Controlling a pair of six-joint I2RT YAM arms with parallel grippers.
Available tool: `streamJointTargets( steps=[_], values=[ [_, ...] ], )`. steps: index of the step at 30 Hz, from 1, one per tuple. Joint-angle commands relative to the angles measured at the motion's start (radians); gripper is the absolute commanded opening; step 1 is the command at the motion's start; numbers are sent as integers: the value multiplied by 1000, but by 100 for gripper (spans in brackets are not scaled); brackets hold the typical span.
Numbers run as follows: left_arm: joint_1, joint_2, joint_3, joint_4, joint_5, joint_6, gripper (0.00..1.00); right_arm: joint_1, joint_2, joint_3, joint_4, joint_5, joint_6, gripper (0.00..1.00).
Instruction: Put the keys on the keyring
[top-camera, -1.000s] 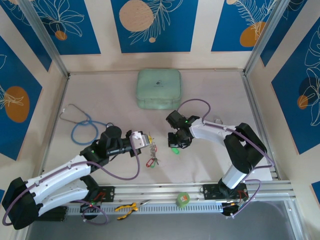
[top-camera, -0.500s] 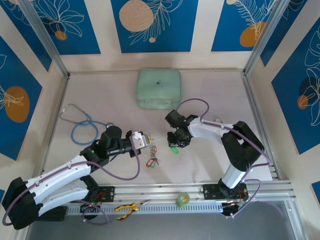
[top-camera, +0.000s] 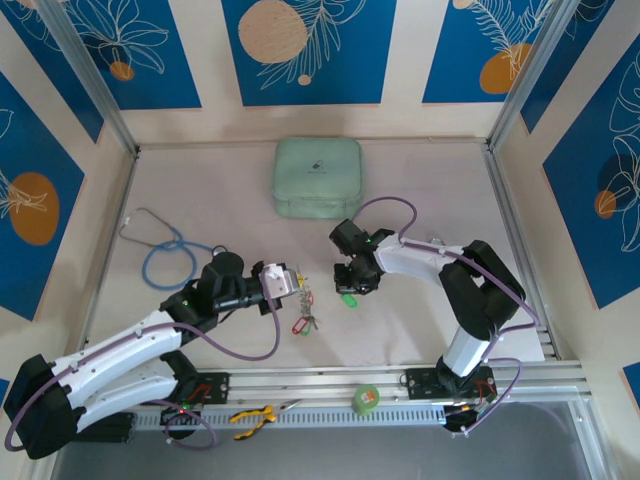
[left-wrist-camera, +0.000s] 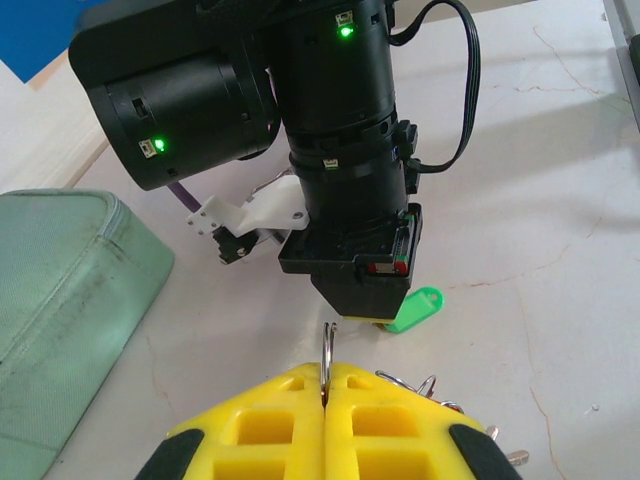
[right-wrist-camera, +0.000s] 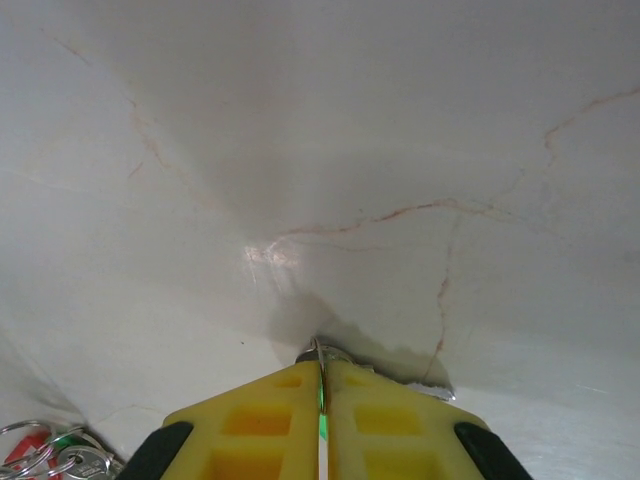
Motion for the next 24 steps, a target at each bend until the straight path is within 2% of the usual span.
streamJointTargets(
  steps=[1, 4, 9, 16, 21, 24],
  values=[
    [-7, -5, 7, 12, 6, 14, 0, -5, 10, 26, -13, -12, 8, 7],
    [-8, -5, 8, 11, 4, 13, 0, -5, 6, 28, -14, -11, 6, 0],
    [-8, -7, 7, 5, 3, 11, 0, -2, -54, 14, -15, 1, -11, 0],
    [-7, -20, -11, 18, 14, -75, 0, 8, -346, -126, 83, 23, -176, 0],
    [-7, -28, -47, 93, 41, -225, 0, 17, -517, -185, 157, -70, -322, 0],
    [-7, -27, -57, 109, 49, -256, 0, 51, -588, -190, 203, -137, -404, 0]
  ],
)
